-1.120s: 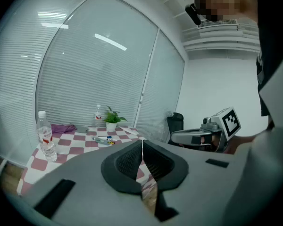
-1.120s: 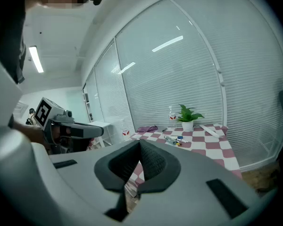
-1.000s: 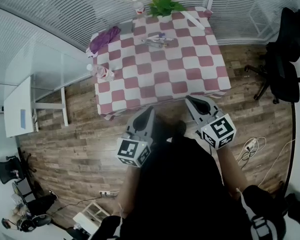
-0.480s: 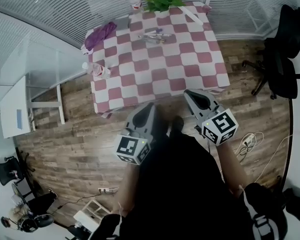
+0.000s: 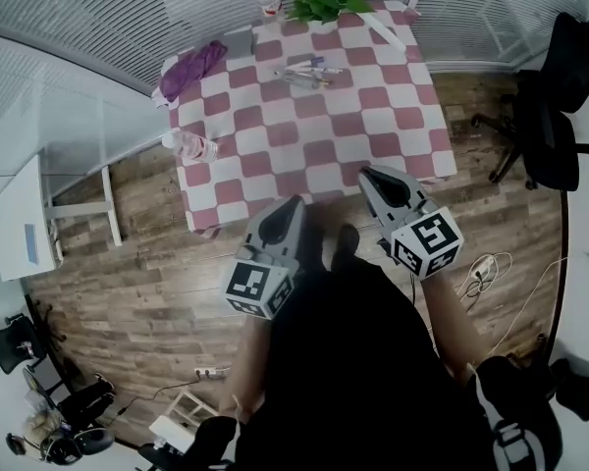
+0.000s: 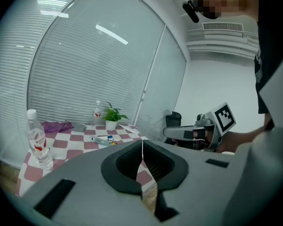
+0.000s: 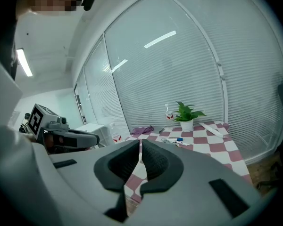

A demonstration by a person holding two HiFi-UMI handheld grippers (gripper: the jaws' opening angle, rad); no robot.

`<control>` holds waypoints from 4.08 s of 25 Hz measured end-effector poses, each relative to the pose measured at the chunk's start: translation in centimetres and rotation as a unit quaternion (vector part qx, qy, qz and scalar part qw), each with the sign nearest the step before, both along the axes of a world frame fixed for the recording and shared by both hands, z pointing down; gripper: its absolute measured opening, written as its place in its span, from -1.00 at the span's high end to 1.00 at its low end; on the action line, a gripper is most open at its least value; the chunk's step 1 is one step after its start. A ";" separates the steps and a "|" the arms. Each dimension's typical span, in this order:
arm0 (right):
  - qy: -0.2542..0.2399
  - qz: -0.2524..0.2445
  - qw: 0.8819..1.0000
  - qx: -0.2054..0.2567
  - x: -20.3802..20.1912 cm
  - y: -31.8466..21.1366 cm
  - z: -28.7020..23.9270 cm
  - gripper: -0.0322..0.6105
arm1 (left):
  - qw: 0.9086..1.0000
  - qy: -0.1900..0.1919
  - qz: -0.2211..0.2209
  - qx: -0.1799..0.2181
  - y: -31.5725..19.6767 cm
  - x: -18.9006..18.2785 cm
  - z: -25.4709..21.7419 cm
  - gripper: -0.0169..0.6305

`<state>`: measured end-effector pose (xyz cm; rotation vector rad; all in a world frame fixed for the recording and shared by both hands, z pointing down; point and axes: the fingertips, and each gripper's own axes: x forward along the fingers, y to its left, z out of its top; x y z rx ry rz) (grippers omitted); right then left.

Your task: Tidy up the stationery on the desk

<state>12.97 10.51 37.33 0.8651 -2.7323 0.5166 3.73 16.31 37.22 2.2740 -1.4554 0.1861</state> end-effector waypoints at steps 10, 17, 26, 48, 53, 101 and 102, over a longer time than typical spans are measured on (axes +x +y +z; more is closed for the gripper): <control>0.033 0.015 0.999 0.017 -5.4 -4.2 -0.4 0.55 | 0.999 0.002 0.039 0.018 -4.5 -4.5 -1.0 0.84; 0.032 0.046 0.998 -0.001 -8.3 -6.6 0.7 0.50 | 0.997 0.017 0.074 0.017 -7.3 -6.8 -0.2 0.84; 0.066 0.055 0.996 -0.004 -9.2 -10.0 2.2 0.42 | 0.996 0.023 0.084 -0.018 -10.2 -8.5 1.5 0.84; 0.195 -0.092 0.976 0.013 -13.1 -21.4 12.9 0.35 | 0.997 0.019 -0.038 -0.060 -15.8 -8.5 2.9 0.84; 0.233 -0.115 0.966 0.008 -13.3 -22.9 17.4 0.35 | 0.995 0.018 -0.061 -0.078 -16.1 -8.4 3.7 0.84; 0.344 -0.078 0.936 -0.010 -13.3 -20.0 24.0 0.46 | 0.995 0.027 -0.056 -0.077 -12.1 -11.7 4.1 0.84; 0.339 -0.067 0.938 -0.017 -13.2 -19.8 23.9 0.46 | 0.995 0.028 -0.051 -0.076 -12.0 -11.8 4.1 0.84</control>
